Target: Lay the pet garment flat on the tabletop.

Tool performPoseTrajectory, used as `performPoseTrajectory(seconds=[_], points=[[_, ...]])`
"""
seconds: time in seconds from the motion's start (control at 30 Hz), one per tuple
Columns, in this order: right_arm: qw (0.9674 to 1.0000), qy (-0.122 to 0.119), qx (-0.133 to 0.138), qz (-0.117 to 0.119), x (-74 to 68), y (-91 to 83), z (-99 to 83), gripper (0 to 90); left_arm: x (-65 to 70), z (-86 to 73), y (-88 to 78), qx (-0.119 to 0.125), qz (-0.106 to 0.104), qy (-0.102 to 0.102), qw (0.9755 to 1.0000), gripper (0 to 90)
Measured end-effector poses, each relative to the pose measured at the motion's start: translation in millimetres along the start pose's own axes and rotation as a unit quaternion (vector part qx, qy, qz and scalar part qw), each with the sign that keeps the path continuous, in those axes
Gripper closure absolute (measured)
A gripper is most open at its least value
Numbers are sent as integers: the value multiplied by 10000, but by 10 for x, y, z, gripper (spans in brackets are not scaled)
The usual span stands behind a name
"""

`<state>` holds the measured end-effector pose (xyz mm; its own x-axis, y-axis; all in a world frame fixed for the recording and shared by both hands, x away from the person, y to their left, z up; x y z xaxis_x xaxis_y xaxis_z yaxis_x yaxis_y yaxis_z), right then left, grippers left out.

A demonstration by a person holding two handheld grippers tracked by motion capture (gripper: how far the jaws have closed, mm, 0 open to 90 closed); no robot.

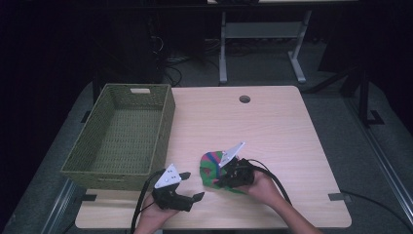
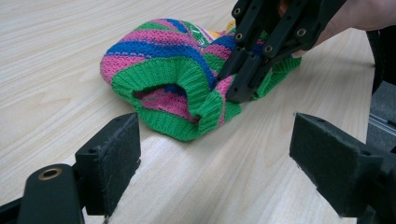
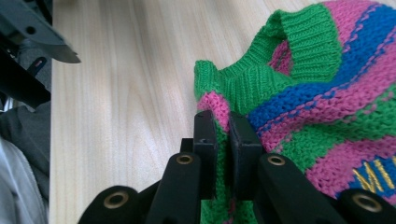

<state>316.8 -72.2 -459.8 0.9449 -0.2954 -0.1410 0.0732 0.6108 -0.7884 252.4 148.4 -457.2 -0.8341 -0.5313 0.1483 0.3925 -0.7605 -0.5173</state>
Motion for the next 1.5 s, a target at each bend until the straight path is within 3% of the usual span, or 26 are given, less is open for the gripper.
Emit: performPoseTrajectory(seconds=[0.47,0.7,1.13,1.5], points=[[9992,64,386,113,47,-153,16,831,-65,16,46,99,-21,-205,9997,160],[9980,272,547,183,36,-259,14,831,-58,48,62,138,-36,-155,9998,160],[9961,342,813,58,70,-556,40,834,-83,118,51,302,21,-145,9994,159],[9940,392,1022,-65,99,-782,65,836,-98,173,136,316,43,-77,9995,159]])
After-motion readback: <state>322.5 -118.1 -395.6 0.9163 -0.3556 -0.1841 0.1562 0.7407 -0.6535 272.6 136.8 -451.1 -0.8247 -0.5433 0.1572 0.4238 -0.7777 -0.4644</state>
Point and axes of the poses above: each handheld gripper's, and its own axes: y roughly forward along the jaws, z roughly out of its top, x roughly to its right, the point moved 2 cm from there along y, roughly forward along the jaws, and after that the axes turned 2 degrees about -z, right-handed, at the moved point
